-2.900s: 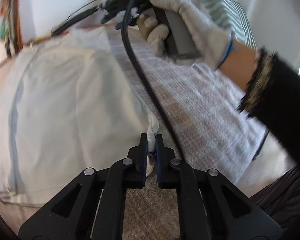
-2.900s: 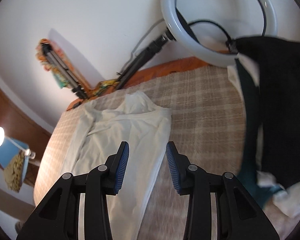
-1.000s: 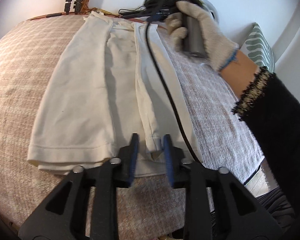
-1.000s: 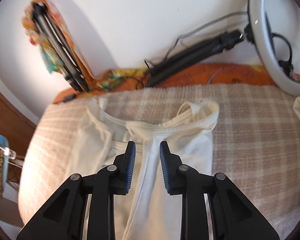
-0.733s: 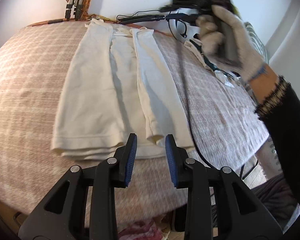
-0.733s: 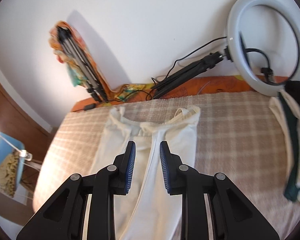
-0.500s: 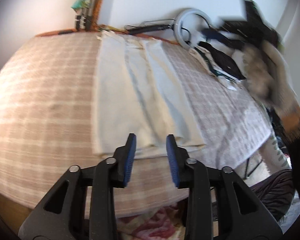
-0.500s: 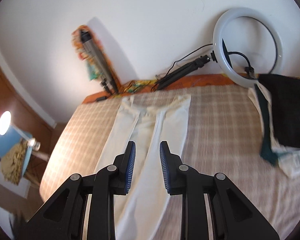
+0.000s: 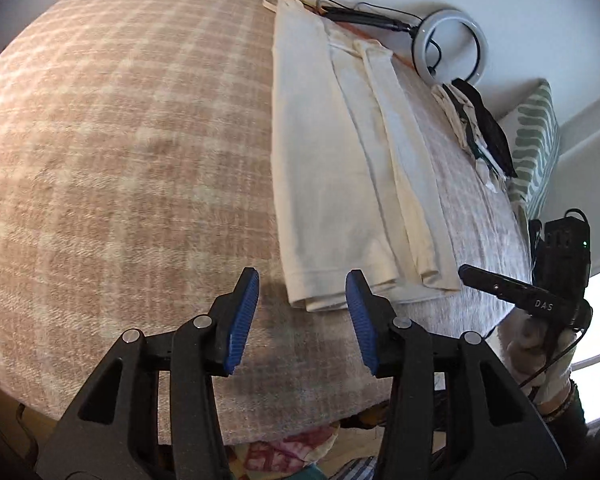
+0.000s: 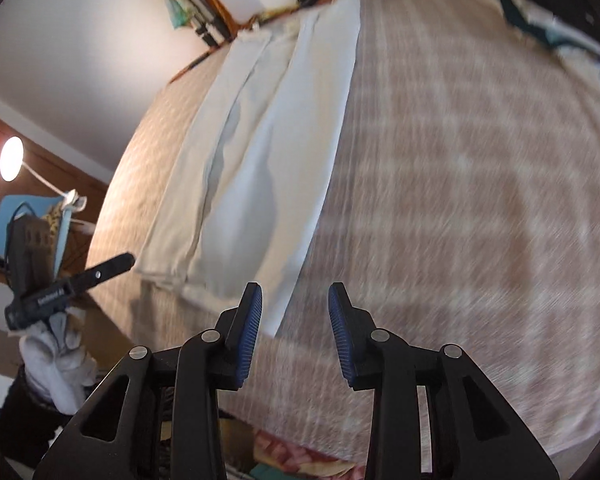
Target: Fold small clothes
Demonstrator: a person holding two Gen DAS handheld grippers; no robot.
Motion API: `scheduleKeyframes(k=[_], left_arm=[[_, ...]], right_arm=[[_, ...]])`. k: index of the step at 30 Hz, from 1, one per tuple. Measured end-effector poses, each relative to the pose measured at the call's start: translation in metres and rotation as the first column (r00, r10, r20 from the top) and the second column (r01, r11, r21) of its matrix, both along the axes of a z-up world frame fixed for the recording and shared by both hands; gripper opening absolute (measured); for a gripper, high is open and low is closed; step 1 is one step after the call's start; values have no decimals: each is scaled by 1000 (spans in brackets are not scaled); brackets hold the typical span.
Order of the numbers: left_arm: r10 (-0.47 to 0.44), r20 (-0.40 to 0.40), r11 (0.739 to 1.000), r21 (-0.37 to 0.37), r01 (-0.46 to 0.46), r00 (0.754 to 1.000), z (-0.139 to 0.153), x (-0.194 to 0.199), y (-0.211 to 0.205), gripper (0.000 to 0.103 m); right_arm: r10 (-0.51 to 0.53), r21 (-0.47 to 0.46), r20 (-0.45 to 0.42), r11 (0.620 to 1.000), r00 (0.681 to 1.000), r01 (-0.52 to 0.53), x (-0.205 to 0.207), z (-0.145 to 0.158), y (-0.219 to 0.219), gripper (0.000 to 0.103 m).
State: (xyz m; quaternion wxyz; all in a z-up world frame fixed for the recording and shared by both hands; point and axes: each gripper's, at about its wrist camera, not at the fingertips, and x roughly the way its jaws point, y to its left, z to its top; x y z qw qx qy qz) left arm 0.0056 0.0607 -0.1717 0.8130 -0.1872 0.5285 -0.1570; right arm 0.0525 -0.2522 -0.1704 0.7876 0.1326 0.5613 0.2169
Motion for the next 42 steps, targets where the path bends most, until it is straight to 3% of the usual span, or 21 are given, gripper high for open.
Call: scheduleKeyframes(k=[6,7,8,10,11,15,21,24,27,42], left_arm=[[-10,-22,1000,-19,9,1000,-9,1,-5,42],[-14,-19,1000,-18,13,1000,-8,2,-6,31],[-20,-27,1000,-23,19,999,-10,4,-7,13],[-15,-51,999,-34,13,999,-15,8,-7,6],[-10,-48,999,-38,8,999,-16,8,-6,5],[-15,-13,1000,-13,14,1000,-9,4,-6,3],[-39,33,999,-16,39,999,2,-13,-6,3],[-48,5,999,6,48,999,-9,-12,-10,3],[-29,-24,999,-25,29,999,-13,-8,-8,3],[9,111,999,-38,-4,994,41,30,-14,3]], right_arm=[[35,68,6,997,999,-35,-8,-12,5,34],[46,84,3,995,999,-46,-9,-13,5,34],[56,95,3,994,998,-56,-8,-14,7,31],[71,95,8,993,997,-71,-6,-16,10,21],[74,97,6,993,997,-75,-5,-16,12,7],[62,148,-35,987,997,-56,-2,-22,9,4],[58,178,21,982,998,-61,-17,-3,-6,3],[71,133,9,988,997,-72,-19,-11,-5,3],[71,133,-25,989,997,-67,-12,-19,-5,3],[-6,301,23,954,1000,-1,16,19,-38,3]])
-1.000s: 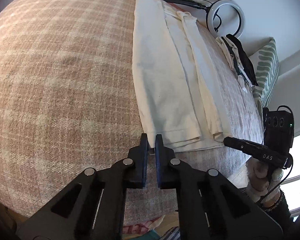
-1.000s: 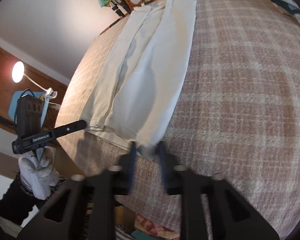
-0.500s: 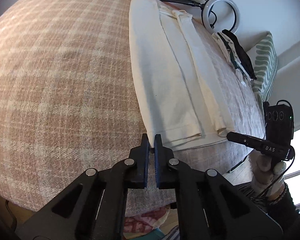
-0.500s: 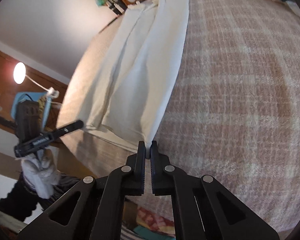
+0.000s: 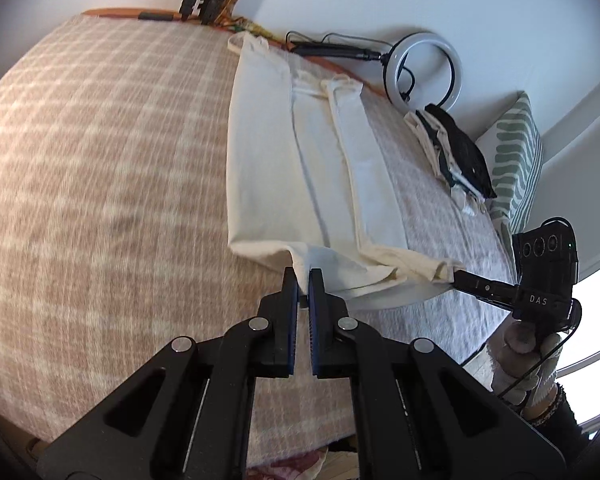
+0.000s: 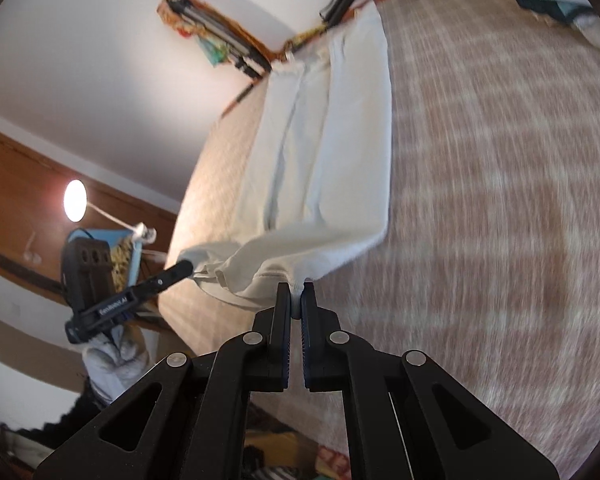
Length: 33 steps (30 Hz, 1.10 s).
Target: Fold small clothes
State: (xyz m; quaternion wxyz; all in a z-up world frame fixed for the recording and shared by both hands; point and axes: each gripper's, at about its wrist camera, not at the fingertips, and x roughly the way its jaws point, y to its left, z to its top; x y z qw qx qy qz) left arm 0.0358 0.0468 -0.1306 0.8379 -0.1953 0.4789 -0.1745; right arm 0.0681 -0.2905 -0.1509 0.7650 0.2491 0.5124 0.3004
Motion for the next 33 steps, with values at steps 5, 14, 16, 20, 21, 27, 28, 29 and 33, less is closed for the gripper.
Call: scheduleKeyframes(k=[5,14,16,20,21,27,28,29,33], left_arm=[[28,17,1000,-1,-28,999,10,26,1,3],[49,6,998,38,-50,999,1,76,-2,3],[60,-8,998,38,-59,998,-5,84,-2,3],[59,-36,997,41,-58,998,-16,96,-2,3],[58,-38,997,47,-56,998,-18,98,-3,3],[101,-32,993,71,-99,994,-18,105,4,31],[113,-12,991,79,-112,993,-15,104,6,41],[119,9,989,84,-120,993,-11,102,8,43],[75,70,990,111,-82,995,0,93,5,43]], right_arm=[[-27,-2,30,1000,999,27,20,15,1,3],[-57,-60,37,996,998,59,69,14,14,3],[-61,-76,30,995,998,63,79,8,16,3],[-75,-89,-3,993,997,74,94,-5,19,3],[-79,-93,-10,993,997,77,97,-7,19,3],[-91,-138,-14,987,996,88,108,-12,23,8],[-96,-152,-13,984,995,93,109,-11,24,12],[-103,-173,-9,980,995,100,109,-10,23,21],[-97,-200,69,974,993,109,101,3,24,23]])
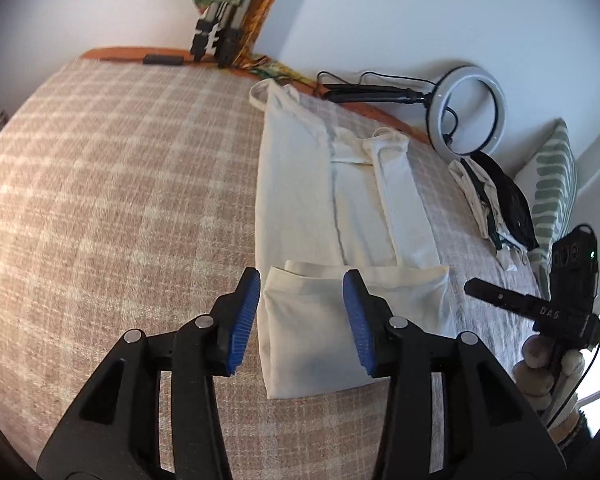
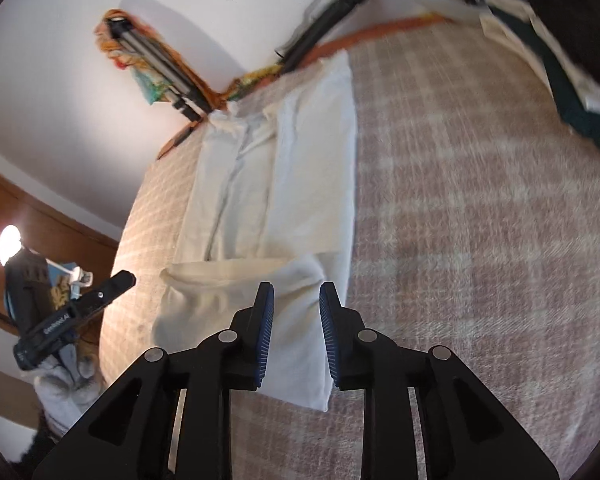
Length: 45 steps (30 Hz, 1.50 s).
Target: Fold small clothes
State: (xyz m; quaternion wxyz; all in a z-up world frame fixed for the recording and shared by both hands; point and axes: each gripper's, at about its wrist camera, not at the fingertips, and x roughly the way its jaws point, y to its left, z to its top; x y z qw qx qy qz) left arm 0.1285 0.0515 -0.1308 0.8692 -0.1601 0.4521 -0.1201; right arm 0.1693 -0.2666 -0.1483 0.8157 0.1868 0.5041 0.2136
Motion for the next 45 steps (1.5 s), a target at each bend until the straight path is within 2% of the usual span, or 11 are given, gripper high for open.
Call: scheduleKeyframes(k=[2,7,10,21,24,25,27,29,34,40,45], left_arm=[[-33,1,999,24,33,999,-1,-3,-7,43],[-91,-17,995,49,92,996,-11,-2,-22,42],[-110,-41,993,48,112,993,-20,4,-30,42],[-116,-73,982,144,126,991,-36,36,-42,42],[-84,-73,989,112,92,994,-29,48,-33,42],[-74,-68,991,103,80,995,-26,52,-28,42],[-57,-50,992,109,62,997,-20,61,-22,42],[-49,-36,991,122,53,998,-14,70,-18,42],[-22,-12,994,108,23,1000,-10,102,-1,42],[-48,-33,996,77,50,998,-20,146,5,42],[-22,-56,999,41,24,998,-35,186,15,43]], right_arm=[[41,5,31,999,999,-41,-6,5,5,23],[134,-96,69,987,989,-127,-14,5,29,23],[166,-35,50,986,985,-164,-11,0,32,23],[107,-144,-2,984,994,-106,0,-22,26,23],[103,-156,13,983,995,-100,1,-17,19,23],[101,-161,20,982,995,-97,2,-15,18,25],[101,-173,45,981,994,-92,5,-10,15,40],[107,-179,70,979,992,-93,11,-4,12,42],[112,-195,108,977,988,-89,41,6,8,42],[57,-59,81,997,995,-52,99,-3,-11,42],[38,-28,75,999,996,-36,148,-14,-15,42]])
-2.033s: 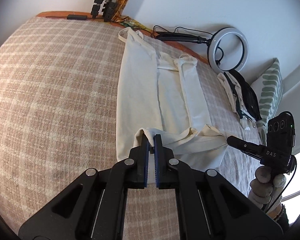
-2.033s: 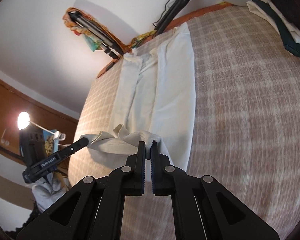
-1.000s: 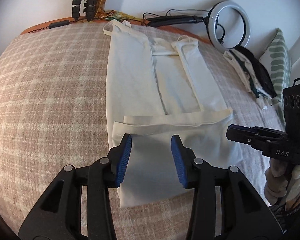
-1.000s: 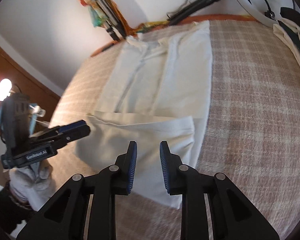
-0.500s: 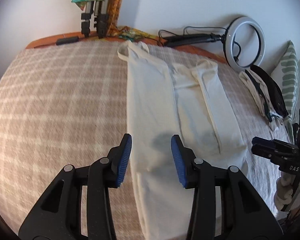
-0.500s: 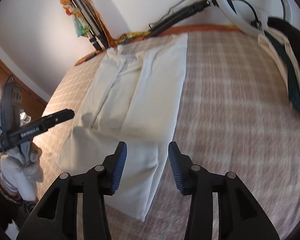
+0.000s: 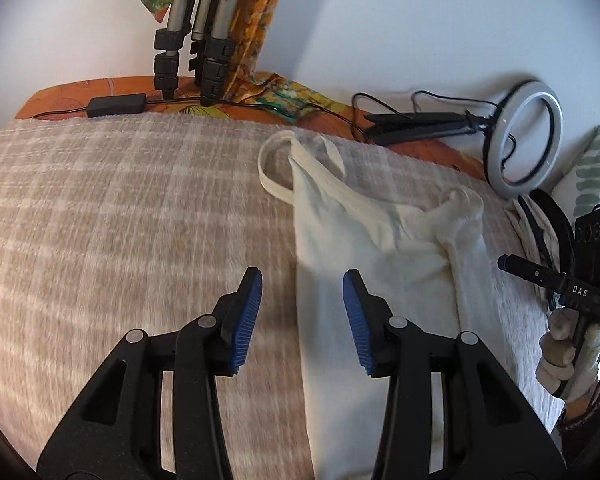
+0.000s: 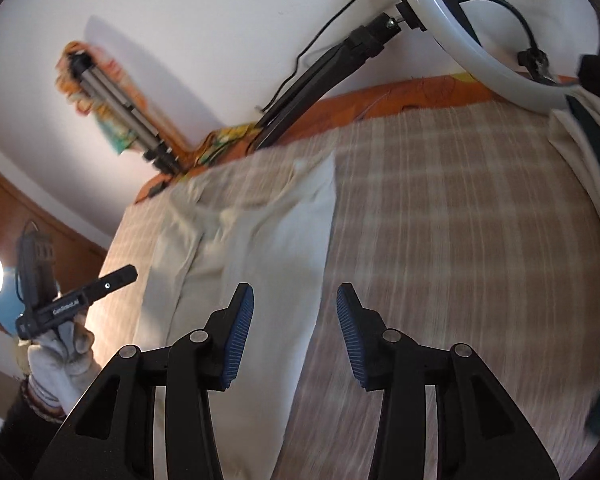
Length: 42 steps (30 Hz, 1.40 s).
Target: Fold small clothes
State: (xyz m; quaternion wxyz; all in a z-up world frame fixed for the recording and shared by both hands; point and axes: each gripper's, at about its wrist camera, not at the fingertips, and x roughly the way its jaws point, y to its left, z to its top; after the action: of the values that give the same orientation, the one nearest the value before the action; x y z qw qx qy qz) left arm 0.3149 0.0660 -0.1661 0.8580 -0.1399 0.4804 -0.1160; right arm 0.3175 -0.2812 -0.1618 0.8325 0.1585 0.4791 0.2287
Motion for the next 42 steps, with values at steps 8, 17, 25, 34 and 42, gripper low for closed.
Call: scheduleKeyframes(k=[8,17,25,34,42], left_arm=[[-2,-15,999,-41,1,1000,-21,45,0,43],[-12,14,998,-56,12,1000,-24,78,-12,43],[-37,76,996,-75,42,996,-8,80,-23,3],[-35,74,999,12,34,997,-17,86,-25,3],[-47,109,999,23,45,993,-5,74,-26,3]], right_arm=[[41,-40,4,998,999,-40,54,-12,11,41],[95,-59,27,994,995,-93,86,-18,29,34],[113,-76,59,991,992,-108,90,-10,42,6],[86,-85,105,993,991,-77,91,-3,37,6],[80,-119,116,991,990,-66,88,2,39,6]])
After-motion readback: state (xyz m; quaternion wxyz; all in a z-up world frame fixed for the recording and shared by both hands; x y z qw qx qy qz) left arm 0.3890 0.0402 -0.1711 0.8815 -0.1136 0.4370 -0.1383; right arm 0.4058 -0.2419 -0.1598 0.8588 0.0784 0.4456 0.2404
